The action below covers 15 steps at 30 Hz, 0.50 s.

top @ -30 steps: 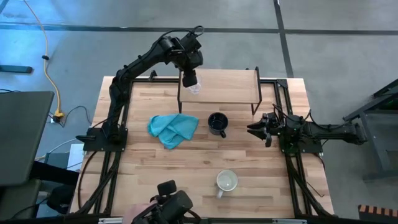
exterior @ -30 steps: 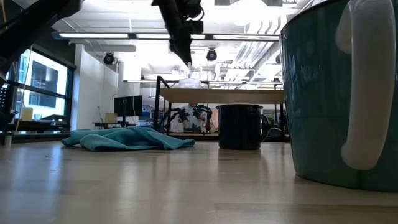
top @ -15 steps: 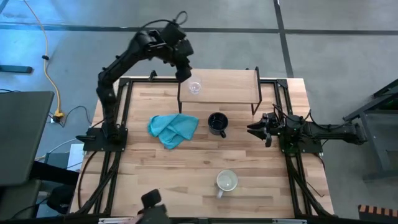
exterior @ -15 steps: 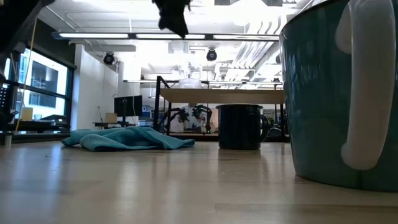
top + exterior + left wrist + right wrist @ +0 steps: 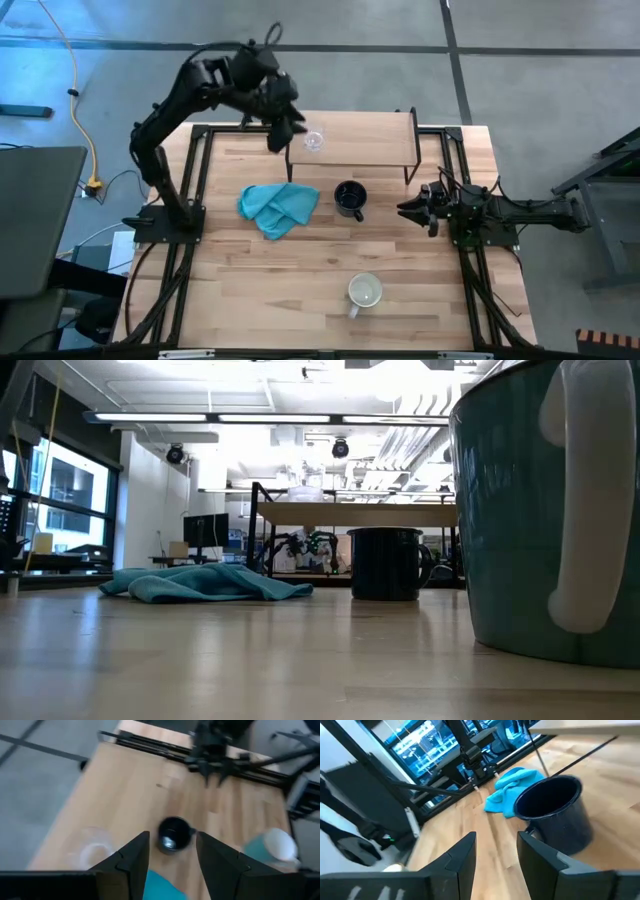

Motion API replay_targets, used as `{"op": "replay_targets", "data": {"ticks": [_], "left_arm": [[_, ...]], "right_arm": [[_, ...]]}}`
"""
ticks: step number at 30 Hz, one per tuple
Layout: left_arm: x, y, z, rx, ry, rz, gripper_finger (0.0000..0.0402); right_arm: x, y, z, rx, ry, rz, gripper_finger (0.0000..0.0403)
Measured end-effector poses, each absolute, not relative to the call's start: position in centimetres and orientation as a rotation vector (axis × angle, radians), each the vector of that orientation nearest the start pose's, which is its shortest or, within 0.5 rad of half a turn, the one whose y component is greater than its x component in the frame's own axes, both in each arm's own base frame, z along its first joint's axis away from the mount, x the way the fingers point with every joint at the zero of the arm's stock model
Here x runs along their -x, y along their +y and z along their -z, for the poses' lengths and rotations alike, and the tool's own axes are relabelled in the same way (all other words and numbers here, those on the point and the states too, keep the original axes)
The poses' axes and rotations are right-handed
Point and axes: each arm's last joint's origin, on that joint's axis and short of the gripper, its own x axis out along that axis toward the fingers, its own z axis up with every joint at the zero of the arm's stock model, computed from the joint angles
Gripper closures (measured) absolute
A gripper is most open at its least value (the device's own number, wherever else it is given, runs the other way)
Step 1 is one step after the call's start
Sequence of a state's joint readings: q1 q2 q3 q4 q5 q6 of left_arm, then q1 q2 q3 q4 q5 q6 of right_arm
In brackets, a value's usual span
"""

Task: Stack small to large cups/mugs on shelf
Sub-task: Put the dark blue mug on the shelf

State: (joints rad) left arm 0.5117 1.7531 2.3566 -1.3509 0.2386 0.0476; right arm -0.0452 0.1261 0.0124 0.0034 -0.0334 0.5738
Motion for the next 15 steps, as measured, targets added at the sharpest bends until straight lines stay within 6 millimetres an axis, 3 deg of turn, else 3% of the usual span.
{"op": "replay_targets", "data": {"ticks": [15], "left_arm": [[-30.9, 4.9, -46.2, 0.109, 0.874, -0.096, 0.0250]], "right_arm": [[-10.4, -0.2, -15.9, -0.706, 0.111, 0.001, 0.0269]]}}
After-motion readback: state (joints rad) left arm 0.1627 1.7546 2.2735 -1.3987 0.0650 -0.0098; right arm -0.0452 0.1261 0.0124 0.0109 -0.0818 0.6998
